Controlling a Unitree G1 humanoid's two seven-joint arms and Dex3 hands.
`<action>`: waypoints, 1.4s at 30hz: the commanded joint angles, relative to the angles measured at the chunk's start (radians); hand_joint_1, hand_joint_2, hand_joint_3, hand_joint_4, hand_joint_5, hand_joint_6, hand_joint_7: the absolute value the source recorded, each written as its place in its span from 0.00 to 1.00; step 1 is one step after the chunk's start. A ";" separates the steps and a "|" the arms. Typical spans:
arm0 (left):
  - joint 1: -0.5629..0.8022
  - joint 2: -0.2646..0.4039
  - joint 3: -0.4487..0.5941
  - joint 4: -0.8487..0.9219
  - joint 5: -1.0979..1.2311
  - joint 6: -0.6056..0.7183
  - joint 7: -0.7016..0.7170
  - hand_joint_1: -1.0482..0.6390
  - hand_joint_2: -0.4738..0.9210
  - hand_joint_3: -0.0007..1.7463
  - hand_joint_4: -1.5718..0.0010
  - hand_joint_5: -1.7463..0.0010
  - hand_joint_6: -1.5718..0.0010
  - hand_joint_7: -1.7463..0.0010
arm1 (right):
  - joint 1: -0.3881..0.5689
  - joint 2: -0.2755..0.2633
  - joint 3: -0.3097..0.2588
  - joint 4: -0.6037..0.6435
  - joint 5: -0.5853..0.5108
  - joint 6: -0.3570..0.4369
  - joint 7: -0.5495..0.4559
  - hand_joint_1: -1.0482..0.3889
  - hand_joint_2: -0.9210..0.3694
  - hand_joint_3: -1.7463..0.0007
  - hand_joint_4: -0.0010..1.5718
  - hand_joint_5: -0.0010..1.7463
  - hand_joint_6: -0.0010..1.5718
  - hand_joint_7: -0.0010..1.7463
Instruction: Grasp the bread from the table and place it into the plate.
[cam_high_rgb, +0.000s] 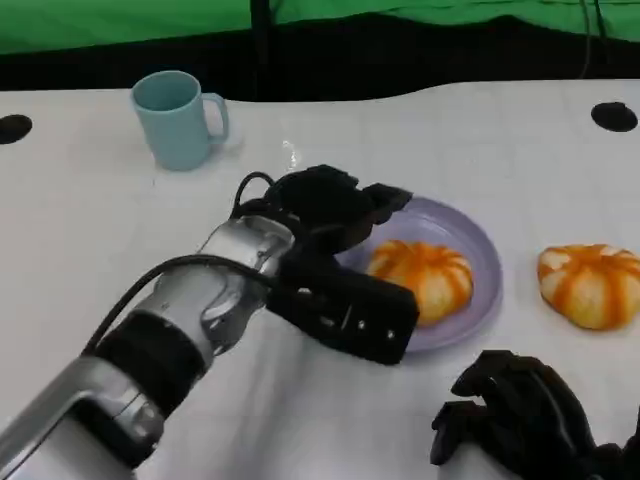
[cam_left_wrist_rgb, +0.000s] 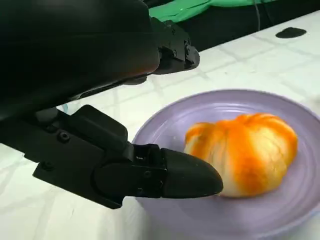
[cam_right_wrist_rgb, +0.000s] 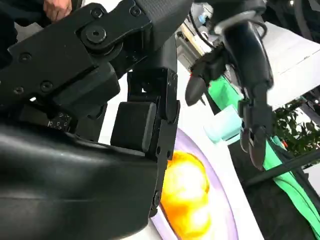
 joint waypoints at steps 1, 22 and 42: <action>0.063 0.068 0.050 -0.118 -0.031 -0.006 -0.028 0.02 1.00 0.27 0.96 0.90 0.93 0.97 | 0.005 -0.008 -0.003 -0.003 0.004 0.000 -0.002 0.00 0.15 1.00 1.00 0.42 1.00 0.22; 0.538 0.057 0.416 -0.191 -0.732 -0.559 0.004 0.29 1.00 0.21 0.58 0.21 0.53 0.61 | -0.002 -0.018 -0.016 0.007 0.014 0.007 0.023 0.00 0.15 1.00 1.00 0.42 1.00 0.22; 0.808 -0.121 0.583 -0.386 -1.276 -0.199 -0.387 0.22 1.00 0.18 0.49 0.00 0.61 0.00 | 0.011 -0.027 -0.016 -0.022 0.015 0.024 0.020 0.00 0.15 1.00 1.00 0.41 1.00 0.21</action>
